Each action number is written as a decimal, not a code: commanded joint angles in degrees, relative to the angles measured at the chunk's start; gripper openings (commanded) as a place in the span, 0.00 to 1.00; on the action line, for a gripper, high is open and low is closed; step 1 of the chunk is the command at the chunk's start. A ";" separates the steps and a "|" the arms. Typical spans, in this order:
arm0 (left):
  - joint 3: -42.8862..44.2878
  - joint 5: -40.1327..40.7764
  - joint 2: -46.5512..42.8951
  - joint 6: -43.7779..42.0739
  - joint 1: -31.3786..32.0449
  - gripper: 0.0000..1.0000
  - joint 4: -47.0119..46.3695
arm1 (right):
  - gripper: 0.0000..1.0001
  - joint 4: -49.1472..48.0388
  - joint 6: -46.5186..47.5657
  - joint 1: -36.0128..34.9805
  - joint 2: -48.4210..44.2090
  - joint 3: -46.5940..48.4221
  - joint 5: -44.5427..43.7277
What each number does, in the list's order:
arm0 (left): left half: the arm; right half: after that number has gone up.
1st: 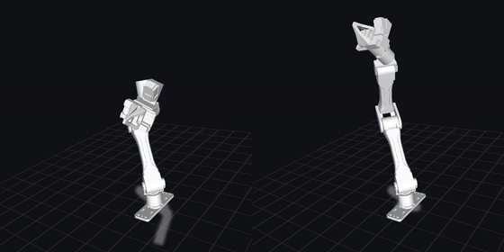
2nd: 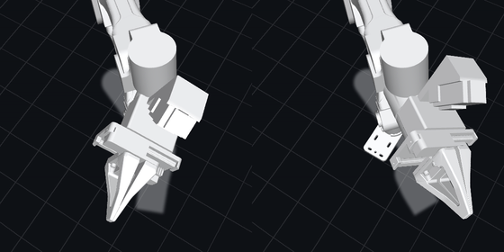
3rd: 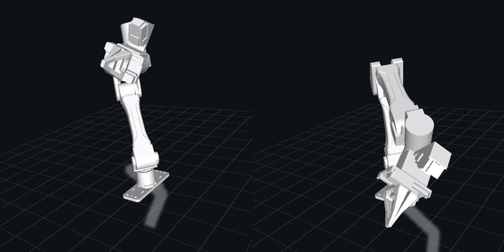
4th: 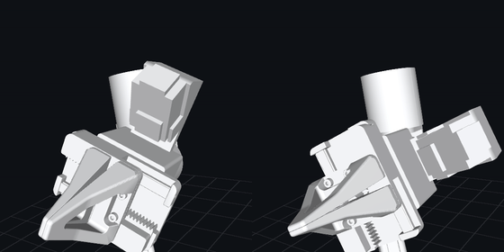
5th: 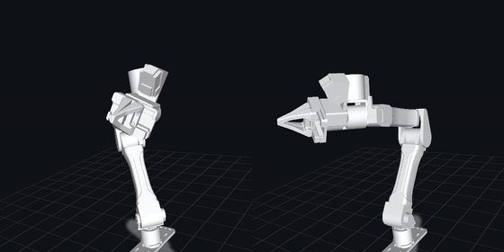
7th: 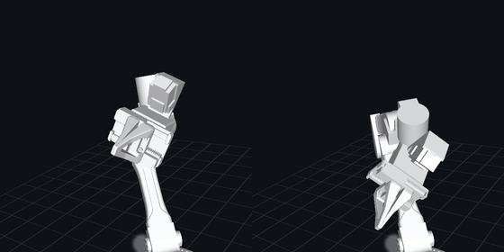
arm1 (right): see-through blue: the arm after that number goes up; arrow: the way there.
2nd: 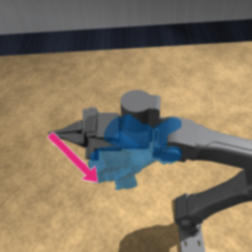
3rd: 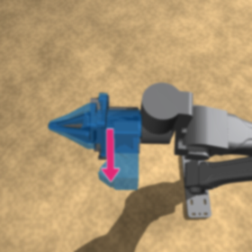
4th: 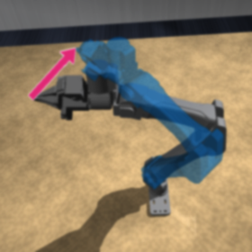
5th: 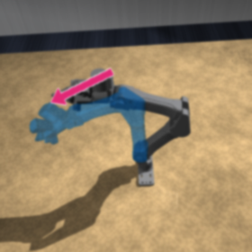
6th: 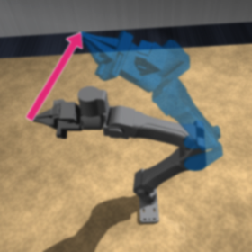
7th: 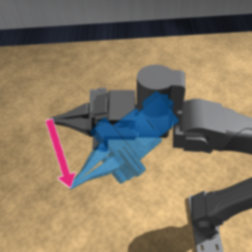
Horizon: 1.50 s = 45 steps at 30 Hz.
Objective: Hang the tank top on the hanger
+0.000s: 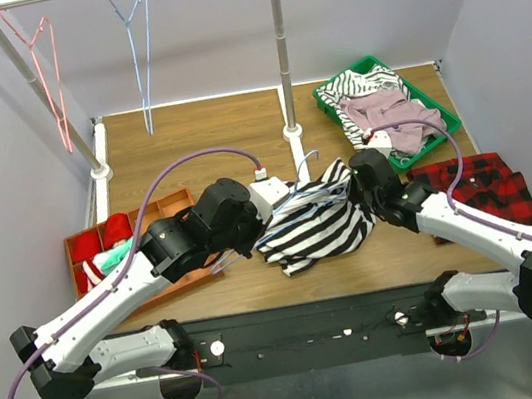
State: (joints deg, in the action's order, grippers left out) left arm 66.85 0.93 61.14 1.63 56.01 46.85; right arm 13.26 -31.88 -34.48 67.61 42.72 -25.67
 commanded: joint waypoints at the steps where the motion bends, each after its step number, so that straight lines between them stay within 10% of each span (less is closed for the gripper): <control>1: 1.88 1.36 0.20 -1.10 0.24 0.00 -2.55 | 0.01 2.12 0.76 -0.06 0.06 2.36 2.29; 30: -1.54 -7.34 -1.46 0.92 -0.28 0.00 -11.87 | 0.01 15.93 8.15 -0.06 -0.38 21.26 -2.99; 45: -9.10 -19.64 5.73 6.45 -8.89 0.00 -39.27 | 0.01 14.08 5.08 -0.06 -7.23 19.51 8.62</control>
State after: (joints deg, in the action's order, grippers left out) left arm 58.67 -11.38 64.73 5.17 50.28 22.48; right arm 27.16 -24.91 -34.48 64.34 62.52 -20.91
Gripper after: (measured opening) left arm 0.060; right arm 0.014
